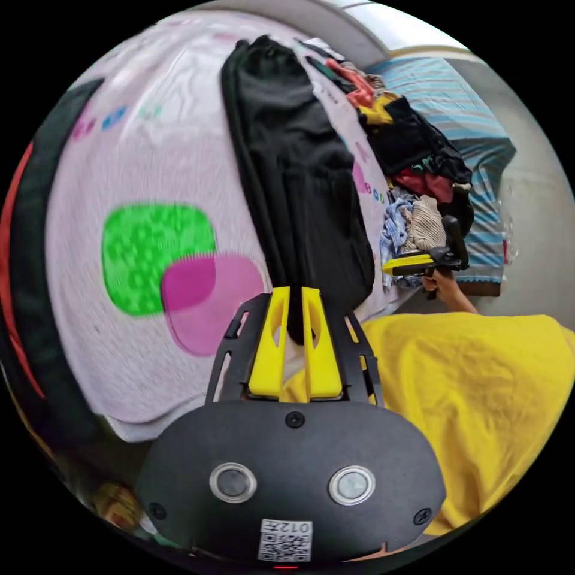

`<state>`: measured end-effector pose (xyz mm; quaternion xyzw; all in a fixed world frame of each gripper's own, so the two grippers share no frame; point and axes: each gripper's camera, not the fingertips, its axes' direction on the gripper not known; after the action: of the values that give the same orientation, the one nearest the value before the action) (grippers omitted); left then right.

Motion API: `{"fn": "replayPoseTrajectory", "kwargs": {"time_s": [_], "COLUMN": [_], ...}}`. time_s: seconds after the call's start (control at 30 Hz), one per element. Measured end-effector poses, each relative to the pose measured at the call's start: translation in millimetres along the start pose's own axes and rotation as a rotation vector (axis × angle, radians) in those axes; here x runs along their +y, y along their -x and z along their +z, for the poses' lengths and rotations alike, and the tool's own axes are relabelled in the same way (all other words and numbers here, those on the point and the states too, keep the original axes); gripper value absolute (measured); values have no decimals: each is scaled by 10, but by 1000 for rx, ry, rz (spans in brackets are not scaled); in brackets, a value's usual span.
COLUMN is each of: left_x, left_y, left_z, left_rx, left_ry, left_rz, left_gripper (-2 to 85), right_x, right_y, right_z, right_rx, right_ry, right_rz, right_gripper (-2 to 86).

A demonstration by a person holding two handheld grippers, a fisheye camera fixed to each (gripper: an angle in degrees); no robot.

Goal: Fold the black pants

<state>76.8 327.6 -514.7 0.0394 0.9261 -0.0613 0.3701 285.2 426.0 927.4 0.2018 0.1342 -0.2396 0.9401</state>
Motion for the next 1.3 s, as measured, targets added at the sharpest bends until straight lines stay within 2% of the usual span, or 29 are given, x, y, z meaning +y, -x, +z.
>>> {"fn": "replayPoseTrajectory", "kwargs": {"time_s": [0.07,0.17,0.33,0.53,0.7,0.9,1.1,1.17,1.3], "left_x": [-318,-933,-1630,-1870,-1976,-2199,-2498,-2535,-2518], "left_y": [-174,-403,-795,-875,-829,-928,-599,-522,-365], "left_z": [-105,-25,182,287,250,-236,68,54,-228], "left_rx": [-35,-89,-329,-301,-323,-240,-243,-189,-142], "left_ry": [-19,42,131,243,290,149,260,240,125], "left_rz": [95,220,456,594,551,509,401,378,238], "left_gripper": [41,54,63,57,27,12,29,39,65], "right_x": [-162,-503,-921,-1069,-993,-928,-1158,-1181,-1096], "right_y": [82,93,56,-142,-240,-263,-472,-512,-595], "right_z": [-283,-410,-419,-361,-468,-879,-601,-498,-549], "right_rx": [49,31,76,14,-61,-63,-26,21,-47], "right_ry": [-171,-252,-244,-172,-202,-280,-194,-181,-225], "right_rz": [-67,-105,-118,-77,-66,-67,-12,10,45], "right_gripper": [48,74,88,71,22,11,15,20,37]}}
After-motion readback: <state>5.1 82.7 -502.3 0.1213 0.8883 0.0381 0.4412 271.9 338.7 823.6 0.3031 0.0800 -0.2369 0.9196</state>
